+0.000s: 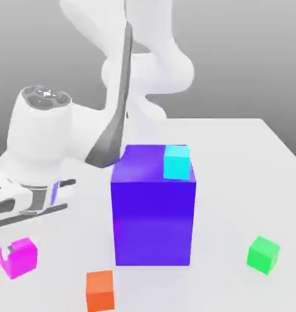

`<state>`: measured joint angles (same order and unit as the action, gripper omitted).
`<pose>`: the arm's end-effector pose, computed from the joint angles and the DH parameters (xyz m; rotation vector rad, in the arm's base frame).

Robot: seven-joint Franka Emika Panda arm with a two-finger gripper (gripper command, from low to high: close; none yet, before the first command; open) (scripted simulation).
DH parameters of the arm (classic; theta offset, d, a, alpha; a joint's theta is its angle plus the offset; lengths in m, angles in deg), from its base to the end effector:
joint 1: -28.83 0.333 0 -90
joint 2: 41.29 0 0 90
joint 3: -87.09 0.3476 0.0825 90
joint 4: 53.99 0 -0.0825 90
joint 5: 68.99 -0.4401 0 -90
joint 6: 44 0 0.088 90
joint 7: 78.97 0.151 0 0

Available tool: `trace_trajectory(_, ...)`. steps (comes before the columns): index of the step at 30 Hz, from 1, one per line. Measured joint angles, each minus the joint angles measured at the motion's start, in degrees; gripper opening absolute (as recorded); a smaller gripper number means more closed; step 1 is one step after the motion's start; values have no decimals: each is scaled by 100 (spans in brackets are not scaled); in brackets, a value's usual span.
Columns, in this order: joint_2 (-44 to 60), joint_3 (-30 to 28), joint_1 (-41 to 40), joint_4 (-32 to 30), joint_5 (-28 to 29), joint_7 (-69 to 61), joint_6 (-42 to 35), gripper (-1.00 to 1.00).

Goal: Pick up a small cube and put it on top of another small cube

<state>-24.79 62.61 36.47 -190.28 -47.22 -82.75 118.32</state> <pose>0.5428 -0.1608 0.1670 2.8391 0.2159 0.1713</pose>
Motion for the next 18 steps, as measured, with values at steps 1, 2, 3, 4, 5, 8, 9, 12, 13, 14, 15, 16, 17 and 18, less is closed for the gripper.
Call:
trace_trajectory(1,91,143,132,145,-26,40,-30,-100)
trace_trajectory(2,181,288,263,291,-53,79,-59,-100)
trace_trajectory(3,268,432,394,433,-83,117,-89,-100)
trace_trajectory(4,360,572,519,580,-112,153,-115,-100)
trace_trajectory(5,388,710,644,653,-148,196,-158,-100)
trace_trajectory(8,209,1120,1004,551,-305,338,-358,-100)
trace_trajectory(9,121,1257,1118,480,-370,379,-429,-100)
trace_trajectory(12,-151,1681,1443,241,-609,477,-638,-100)
trace_trajectory(13,-241,1825,1549,157,-703,500,-705,-100)
trace_trajectory(14,-331,1971,1653,73,-804,518,-770,-100)
trace_trajectory(15,-420,2125,1748,-12,-905,539,-835,-100)
trace_trajectory(16,-509,2272,1852,-97,-1022,544,-898,-100)
trace_trajectory(17,-597,2420,1954,-183,-1145,546,-961,-100)
trace_trajectory(18,-692,2567,2044,-282,-1278,539,-1021,-100)
